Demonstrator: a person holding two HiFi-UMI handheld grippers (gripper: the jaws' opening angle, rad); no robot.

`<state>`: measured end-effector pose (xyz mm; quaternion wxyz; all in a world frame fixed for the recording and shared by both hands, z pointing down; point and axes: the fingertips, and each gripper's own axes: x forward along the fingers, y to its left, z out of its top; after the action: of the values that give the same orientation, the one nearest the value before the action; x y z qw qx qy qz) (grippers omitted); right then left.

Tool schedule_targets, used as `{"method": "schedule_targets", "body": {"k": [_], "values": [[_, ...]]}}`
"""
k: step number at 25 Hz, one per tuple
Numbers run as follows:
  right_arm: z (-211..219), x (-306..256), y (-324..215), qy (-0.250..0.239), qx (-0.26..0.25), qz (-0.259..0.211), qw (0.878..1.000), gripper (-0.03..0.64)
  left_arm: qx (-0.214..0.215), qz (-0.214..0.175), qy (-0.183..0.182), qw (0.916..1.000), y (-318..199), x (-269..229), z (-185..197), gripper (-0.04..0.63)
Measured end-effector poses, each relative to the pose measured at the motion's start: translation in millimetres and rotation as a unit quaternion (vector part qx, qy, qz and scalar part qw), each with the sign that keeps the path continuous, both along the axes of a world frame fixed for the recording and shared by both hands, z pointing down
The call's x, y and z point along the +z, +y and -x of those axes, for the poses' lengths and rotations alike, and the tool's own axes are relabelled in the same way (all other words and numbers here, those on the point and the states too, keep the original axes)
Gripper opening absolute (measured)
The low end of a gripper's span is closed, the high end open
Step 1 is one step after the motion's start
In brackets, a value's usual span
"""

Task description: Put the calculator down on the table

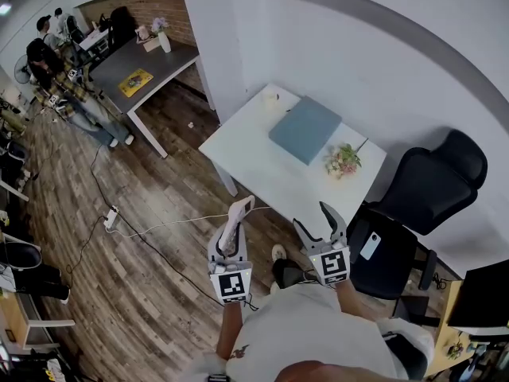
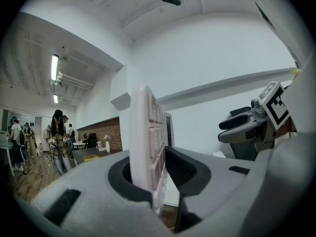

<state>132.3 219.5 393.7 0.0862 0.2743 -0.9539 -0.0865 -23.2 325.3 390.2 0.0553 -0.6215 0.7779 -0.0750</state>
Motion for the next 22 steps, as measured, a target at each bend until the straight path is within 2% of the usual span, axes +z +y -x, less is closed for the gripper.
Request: {"method": "schedule_targets", "body": {"k": [22], "values": [[71,1,-120,-0.013,-0.021,0.016,1.0,0.307,-0.013,0.012,-0.016,0.9997,-116,-9,60,0.084]]}}
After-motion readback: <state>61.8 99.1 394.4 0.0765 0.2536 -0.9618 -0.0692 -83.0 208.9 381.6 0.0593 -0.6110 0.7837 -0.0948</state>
